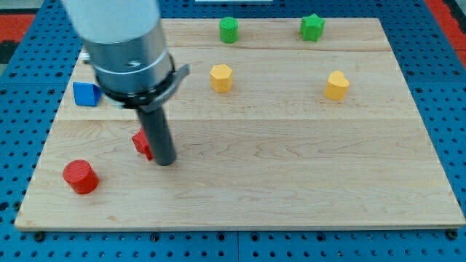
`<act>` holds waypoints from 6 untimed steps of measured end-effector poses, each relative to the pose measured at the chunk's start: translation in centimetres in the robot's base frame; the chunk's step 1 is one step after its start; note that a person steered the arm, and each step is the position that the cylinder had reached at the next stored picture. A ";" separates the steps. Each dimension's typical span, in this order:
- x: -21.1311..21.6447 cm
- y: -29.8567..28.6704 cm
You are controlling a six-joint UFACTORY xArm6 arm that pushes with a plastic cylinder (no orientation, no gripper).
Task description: Move the red star closer to the yellow hexagon
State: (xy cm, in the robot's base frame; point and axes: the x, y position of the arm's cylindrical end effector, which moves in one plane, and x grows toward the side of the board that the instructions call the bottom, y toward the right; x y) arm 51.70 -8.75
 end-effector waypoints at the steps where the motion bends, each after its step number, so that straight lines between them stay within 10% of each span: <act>1: 2.1 2.5; 3: -1.5 -7.8; 6: -4.0 2.0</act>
